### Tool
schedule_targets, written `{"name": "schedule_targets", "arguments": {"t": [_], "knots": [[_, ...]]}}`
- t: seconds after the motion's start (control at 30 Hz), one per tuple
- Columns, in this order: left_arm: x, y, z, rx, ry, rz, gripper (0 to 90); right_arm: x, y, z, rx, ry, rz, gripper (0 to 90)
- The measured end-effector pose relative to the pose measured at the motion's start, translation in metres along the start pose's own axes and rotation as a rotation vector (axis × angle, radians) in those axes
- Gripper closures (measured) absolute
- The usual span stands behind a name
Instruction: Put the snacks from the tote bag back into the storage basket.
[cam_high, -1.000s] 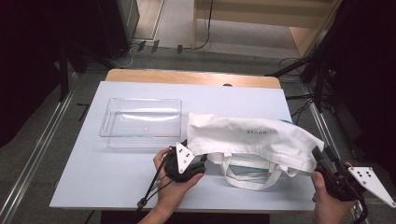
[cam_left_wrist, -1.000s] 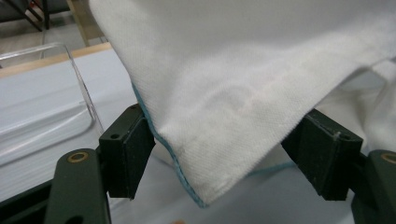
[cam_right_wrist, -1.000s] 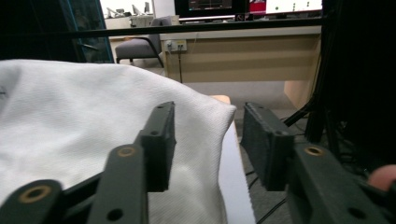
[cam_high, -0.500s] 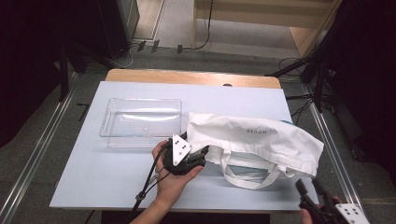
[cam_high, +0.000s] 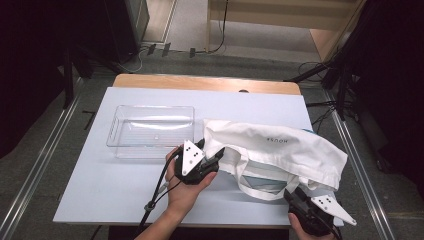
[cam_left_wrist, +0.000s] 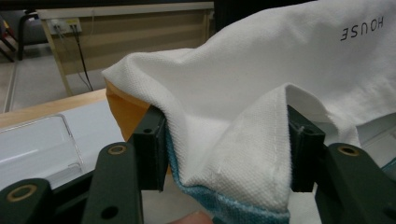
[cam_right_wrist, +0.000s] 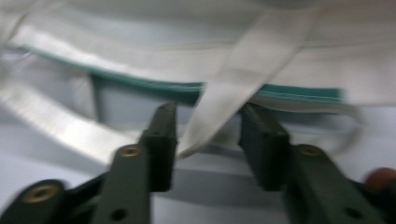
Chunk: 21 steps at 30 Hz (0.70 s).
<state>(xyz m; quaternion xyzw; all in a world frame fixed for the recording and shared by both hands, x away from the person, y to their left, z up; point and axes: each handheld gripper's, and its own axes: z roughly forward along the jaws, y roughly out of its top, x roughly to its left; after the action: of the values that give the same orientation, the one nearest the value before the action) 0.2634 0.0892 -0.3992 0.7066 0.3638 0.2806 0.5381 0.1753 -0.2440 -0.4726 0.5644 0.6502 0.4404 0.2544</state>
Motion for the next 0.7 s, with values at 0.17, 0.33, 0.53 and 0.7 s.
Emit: {"name": "schedule_targets", "arguments": {"t": [0.17,0.33,0.53,0.7], "knots": [[0.005,0.002,-0.002,-0.009,-0.038,-0.022,53.0,0.007,0.004,-0.006,-0.057,0.018,-0.071,85.4],[0.01,0.003,-0.001,0.005,-0.05,-0.031,52.3,0.007,0.014,-0.023,-0.174,0.04,-0.113,89.4],[0.012,0.003,0.001,0.003,-0.058,-0.034,48.9,0.01,0.038,-0.034,-0.294,0.05,-0.175,89.5],[0.015,0.006,-0.002,-0.013,-0.076,-0.025,47.0,0.007,0.062,-0.032,-0.342,0.039,-0.184,89.5]]}}
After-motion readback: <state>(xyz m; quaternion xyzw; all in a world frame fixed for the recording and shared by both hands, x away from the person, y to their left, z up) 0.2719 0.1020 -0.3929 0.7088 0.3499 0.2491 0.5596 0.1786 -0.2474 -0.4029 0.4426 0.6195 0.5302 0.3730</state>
